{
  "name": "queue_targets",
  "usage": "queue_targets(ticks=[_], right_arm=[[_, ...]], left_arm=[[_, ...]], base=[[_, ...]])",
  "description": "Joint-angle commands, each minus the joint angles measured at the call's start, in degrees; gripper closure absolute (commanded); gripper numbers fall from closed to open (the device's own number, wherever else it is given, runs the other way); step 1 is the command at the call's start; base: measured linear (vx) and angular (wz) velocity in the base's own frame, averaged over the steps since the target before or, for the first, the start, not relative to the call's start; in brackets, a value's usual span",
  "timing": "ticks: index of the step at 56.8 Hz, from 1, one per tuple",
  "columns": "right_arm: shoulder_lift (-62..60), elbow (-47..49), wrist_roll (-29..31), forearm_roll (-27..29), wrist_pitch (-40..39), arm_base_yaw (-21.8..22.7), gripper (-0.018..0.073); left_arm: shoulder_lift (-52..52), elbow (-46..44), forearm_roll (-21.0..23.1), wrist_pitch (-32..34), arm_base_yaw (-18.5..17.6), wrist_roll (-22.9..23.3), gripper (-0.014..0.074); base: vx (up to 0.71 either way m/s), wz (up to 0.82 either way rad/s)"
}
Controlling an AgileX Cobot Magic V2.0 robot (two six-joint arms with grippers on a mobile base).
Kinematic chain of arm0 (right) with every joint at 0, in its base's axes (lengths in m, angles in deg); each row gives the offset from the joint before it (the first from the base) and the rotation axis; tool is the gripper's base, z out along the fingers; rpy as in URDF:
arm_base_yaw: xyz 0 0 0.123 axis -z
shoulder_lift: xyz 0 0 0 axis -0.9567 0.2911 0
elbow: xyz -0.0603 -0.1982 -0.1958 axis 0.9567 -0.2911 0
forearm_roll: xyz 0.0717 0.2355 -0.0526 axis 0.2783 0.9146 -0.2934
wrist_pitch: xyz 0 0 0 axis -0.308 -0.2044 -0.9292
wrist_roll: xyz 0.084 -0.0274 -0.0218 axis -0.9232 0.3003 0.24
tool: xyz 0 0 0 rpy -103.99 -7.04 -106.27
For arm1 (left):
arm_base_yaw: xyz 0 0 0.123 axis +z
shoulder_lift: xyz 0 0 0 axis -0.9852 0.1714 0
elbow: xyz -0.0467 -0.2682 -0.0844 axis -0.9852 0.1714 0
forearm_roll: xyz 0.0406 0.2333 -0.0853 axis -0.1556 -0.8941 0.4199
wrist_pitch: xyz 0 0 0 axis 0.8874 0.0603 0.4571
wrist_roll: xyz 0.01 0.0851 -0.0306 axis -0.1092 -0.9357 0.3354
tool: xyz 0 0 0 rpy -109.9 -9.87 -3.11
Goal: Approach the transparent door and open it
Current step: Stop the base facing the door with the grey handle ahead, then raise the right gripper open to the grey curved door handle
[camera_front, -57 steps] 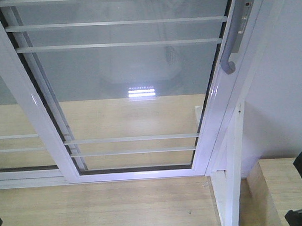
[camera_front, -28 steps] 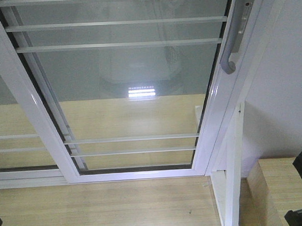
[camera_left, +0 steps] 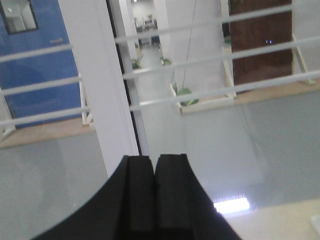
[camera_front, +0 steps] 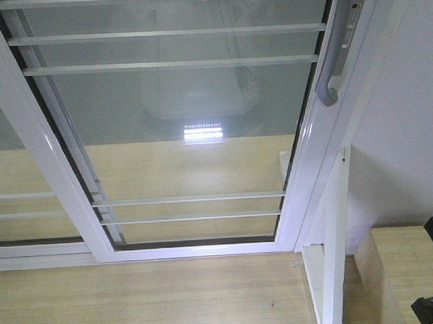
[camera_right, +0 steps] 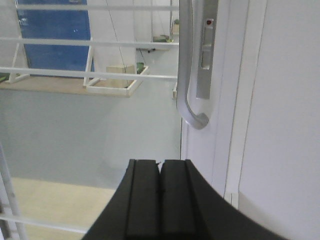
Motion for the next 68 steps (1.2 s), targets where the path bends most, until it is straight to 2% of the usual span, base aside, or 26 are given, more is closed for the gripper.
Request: queue_targets(ticks=[1,5,10,19,24,39,48,58,68], right_arm=[[0.8,0.0,0.3,-0.4,-9.4,0.2,0.0564],[0.8,0.0,0.7,-0.9,-12.6,0.2,0.0564],[0.9,0.4,0.9,-1.2,-15.6,0.2,0.0564],[6.0,7.1,0.7,-0.6,-11.8,0.2,0.0564],[12.8,13.3,1.0,-0.6,-10.1,0.2,0.0564],[44.5,35.7,5.9,-0.7,-10.6,0.2,0.0564],[62.0,46.8,8.3,-0.7,-14.6,0.2,0.0564],[75.9,53.4,8.0,-0.5,-23.1,0.2,0.0564],[82.7,54.7,7.8,-0.3,-24.6,0.2,0.0564]], left_arm=[[-0.2,0.4,1.0,11.3,-0.3,1.6,0.0594],[-0.2,0.4,2.2,13.9,-0.3,3.5,0.0594],[0.5,0.2,2.2,14.2,-0.3,5.9,0.0594],[6.8,-4.0,1.9,15.0,-0.3,10.5,0.0594],[13.1,-9.8,1.5,15.5,-0.3,10.5,0.0594],[42.7,-30.9,1.4,15.9,-0.3,10.5,0.0594],[58.8,-41.1,1.4,19.4,-0.3,10.5,0.0594],[69.8,-46.8,1.5,25.2,-0.3,10.6,0.0594],[73.5,-47.1,1.5,29.6,-0.3,10.7,0.0592]], base=[[0.00,0.00],[0.00,0.00],[0.00,0.00],[0.00,0.00],[0.00,0.00],[0.00,0.00],[0.00,0.00],[0.00,0.00],[0.00,0.00]])
